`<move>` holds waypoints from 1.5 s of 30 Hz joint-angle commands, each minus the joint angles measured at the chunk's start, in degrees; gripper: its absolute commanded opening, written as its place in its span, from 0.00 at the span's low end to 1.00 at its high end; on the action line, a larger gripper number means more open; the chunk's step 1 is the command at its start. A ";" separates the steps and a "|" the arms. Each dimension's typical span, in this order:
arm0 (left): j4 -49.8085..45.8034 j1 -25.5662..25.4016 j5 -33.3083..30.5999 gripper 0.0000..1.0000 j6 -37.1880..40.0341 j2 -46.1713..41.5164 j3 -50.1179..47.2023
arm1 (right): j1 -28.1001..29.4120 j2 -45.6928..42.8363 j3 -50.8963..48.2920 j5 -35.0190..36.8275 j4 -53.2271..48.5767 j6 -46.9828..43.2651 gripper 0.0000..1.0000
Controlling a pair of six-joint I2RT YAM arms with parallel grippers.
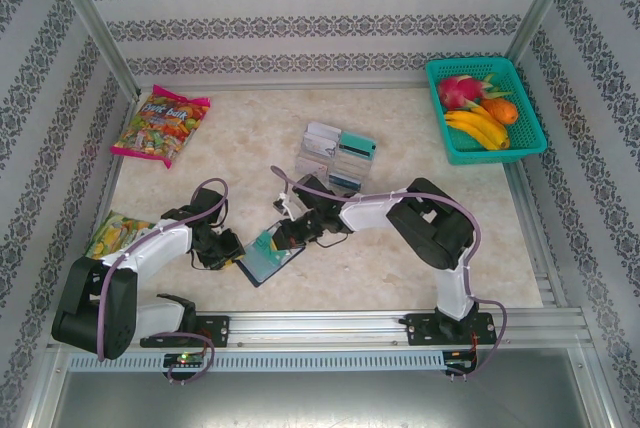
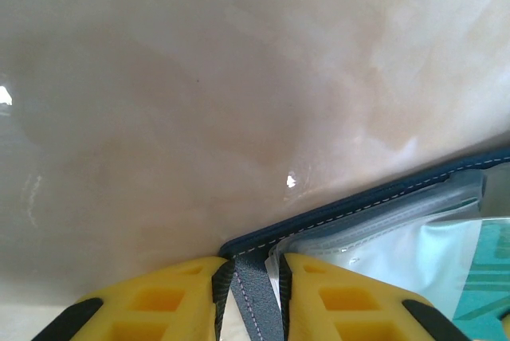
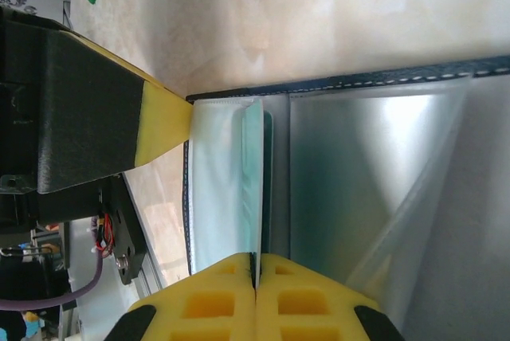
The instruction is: Put the credit cards into the card holder
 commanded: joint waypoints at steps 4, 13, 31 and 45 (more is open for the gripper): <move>3.32 0.17 -2.04 0.25 0.91 1.83 -1.76 | 2.66 1.71 0.93 4.31 -3.32 0.73 0.00; 3.46 0.08 -1.94 0.24 0.95 1.58 -1.72 | 5.13 2.86 3.75 6.64 -8.00 -1.85 0.00; 2.20 0.07 -2.73 0.22 1.20 0.69 -1.04 | 6.42 -5.51 7.00 19.49 -22.18 -9.70 0.31; 2.82 0.09 -2.46 0.22 1.33 1.16 -0.97 | 6.61 -10.63 7.43 24.46 -24.65 -10.24 0.34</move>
